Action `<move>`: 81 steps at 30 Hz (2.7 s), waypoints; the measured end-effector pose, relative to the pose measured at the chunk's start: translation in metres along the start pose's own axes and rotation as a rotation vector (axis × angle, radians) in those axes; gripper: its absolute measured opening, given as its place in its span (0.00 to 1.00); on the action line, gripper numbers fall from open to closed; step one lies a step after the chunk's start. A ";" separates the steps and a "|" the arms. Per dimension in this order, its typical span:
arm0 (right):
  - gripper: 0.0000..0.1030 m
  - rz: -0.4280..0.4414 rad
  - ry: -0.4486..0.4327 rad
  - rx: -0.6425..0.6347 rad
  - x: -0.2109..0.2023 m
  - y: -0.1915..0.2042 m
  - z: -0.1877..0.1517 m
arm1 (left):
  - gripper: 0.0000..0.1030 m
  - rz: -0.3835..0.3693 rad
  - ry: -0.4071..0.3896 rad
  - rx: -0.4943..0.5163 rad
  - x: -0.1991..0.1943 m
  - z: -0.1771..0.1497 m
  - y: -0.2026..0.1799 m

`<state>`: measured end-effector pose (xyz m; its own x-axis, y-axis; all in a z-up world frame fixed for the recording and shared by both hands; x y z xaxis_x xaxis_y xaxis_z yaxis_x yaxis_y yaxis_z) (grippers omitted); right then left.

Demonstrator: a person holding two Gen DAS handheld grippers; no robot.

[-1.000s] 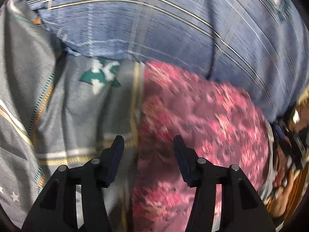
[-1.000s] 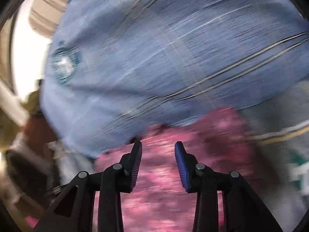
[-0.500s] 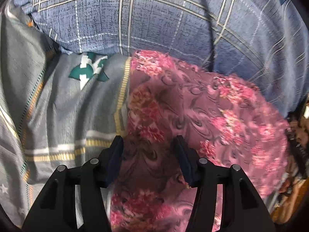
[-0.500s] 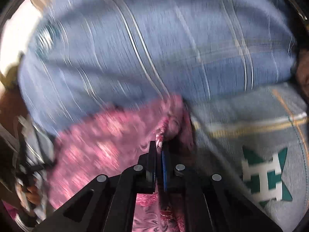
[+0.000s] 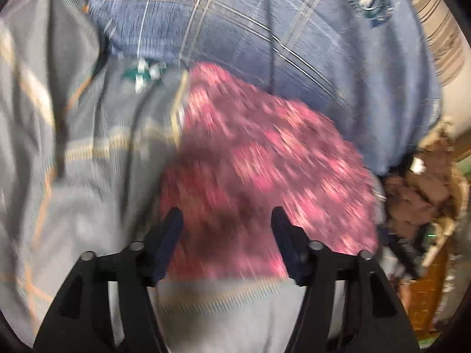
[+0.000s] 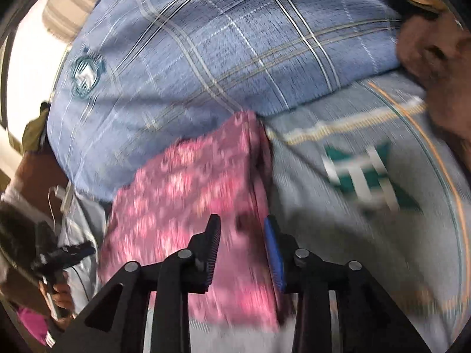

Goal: Fold small clothes

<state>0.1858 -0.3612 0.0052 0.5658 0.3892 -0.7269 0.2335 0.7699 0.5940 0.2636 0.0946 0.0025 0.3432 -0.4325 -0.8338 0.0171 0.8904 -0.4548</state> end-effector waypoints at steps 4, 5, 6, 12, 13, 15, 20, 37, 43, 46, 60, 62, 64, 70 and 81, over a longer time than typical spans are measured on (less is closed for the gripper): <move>0.35 0.020 0.017 0.027 -0.004 -0.006 -0.026 | 0.62 -0.071 0.050 -0.061 0.008 -0.039 0.003; 0.35 0.023 0.011 0.026 -0.005 -0.006 -0.031 | 0.62 -0.072 0.062 -0.067 0.013 -0.041 0.003; 0.35 0.029 0.001 0.021 -0.003 -0.003 -0.032 | 0.62 -0.069 0.082 -0.083 0.024 -0.044 0.003; 0.04 0.071 -0.045 -0.077 -0.019 0.019 -0.019 | 0.14 -0.040 0.067 -0.133 0.028 -0.042 -0.001; 0.03 0.080 -0.082 -0.094 -0.032 0.023 -0.015 | 0.14 -0.033 0.055 -0.129 0.029 -0.040 -0.002; 0.03 0.071 -0.108 -0.120 -0.046 0.023 -0.011 | 0.14 0.026 0.027 -0.102 0.024 -0.038 -0.005; 0.04 -0.056 0.017 -0.121 -0.008 -0.006 -0.029 | 0.13 0.053 0.081 -0.139 0.042 -0.050 0.013; 0.48 -0.063 -0.064 -0.094 0.045 0.043 0.095 | 0.67 0.222 -0.060 0.111 0.007 0.085 0.004; 0.48 -0.177 -0.036 -0.032 0.095 0.023 0.128 | 0.67 0.183 0.008 -0.050 0.059 0.137 0.037; 0.48 -0.174 0.007 -0.008 0.113 0.018 0.134 | 0.67 0.197 0.047 -0.045 0.083 0.142 0.039; 0.05 -0.094 -0.165 -0.067 0.083 0.022 0.147 | 0.01 0.244 -0.142 0.045 0.072 0.161 0.018; 0.05 -0.153 -0.119 -0.042 0.100 0.006 0.145 | 0.00 0.354 -0.115 0.029 0.089 0.162 0.034; 0.05 -0.199 -0.062 -0.011 0.114 -0.006 0.140 | 0.00 0.433 -0.074 0.012 0.101 0.162 0.050; 0.20 -0.253 -0.186 -0.026 0.076 0.019 0.132 | 0.01 0.265 -0.127 -0.001 0.054 0.151 0.055; 0.20 0.089 0.073 -0.150 0.169 0.144 0.074 | 0.41 0.205 -0.014 0.075 0.100 0.124 0.018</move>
<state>0.3736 -0.2221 -0.0066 0.5191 0.4902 -0.7001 0.0613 0.7957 0.6026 0.4146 0.0848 -0.0504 0.3597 -0.2396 -0.9018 0.0155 0.9679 -0.2509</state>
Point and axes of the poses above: each gripper's, at about its wrist camera, not at the fingertips, and x roughly the way its jaws point, y to its left, z to its top, the point moved 3 cm from there along x, roughly the way its jaws point, and after that the axes turned 2 degrees about x, right-handed, at the moved point
